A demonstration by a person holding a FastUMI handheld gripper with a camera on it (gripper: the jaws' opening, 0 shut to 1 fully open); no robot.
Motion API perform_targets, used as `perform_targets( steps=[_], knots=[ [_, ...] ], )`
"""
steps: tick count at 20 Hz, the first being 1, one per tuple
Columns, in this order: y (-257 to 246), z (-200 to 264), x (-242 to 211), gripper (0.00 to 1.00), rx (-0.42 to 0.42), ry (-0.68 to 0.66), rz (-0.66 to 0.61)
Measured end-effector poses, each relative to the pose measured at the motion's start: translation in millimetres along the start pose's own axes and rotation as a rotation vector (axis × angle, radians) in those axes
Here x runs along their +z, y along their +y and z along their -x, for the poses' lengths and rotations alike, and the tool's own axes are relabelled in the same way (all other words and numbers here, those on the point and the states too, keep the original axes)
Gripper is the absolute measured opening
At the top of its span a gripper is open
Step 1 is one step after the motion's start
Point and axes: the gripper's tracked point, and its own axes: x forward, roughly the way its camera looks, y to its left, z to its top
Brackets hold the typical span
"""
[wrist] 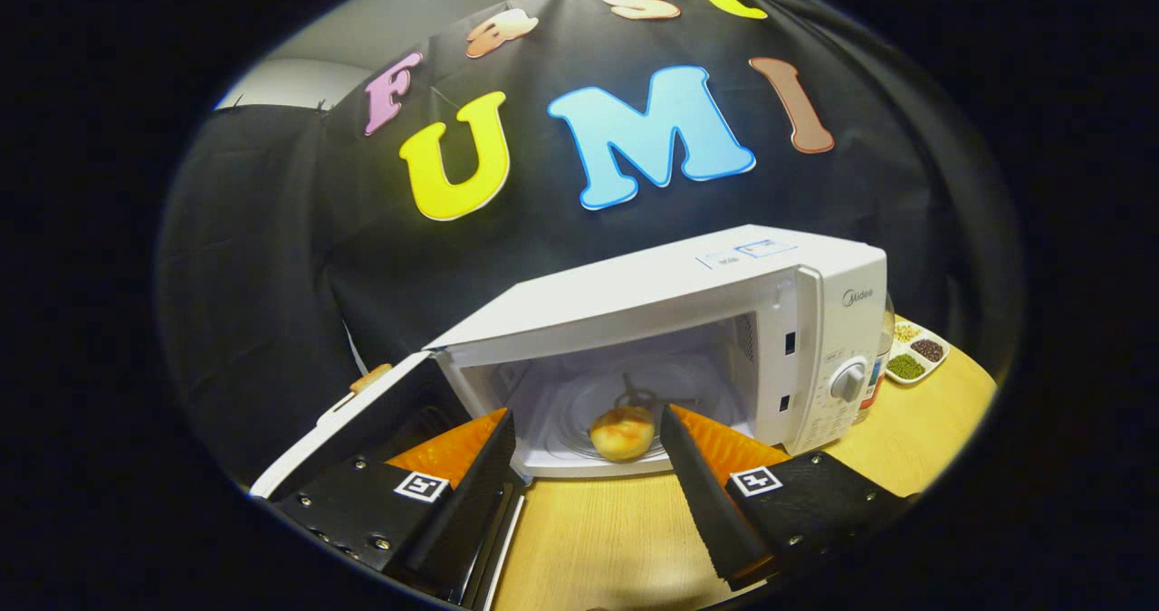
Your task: Open the microwave, put the food inside, and close the microwave door.
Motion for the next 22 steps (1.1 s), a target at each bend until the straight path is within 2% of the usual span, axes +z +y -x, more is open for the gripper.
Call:
perform_targets(
  steps=[4,12,22],
  knots=[
    [20,48,15,0.97,0.037,-0.043,0.049],
    [88,130,1,0.97,0.157,-0.056,0.102],
    [195,192,-27,0.97,0.347,-0.049,0.156]
  ],
)
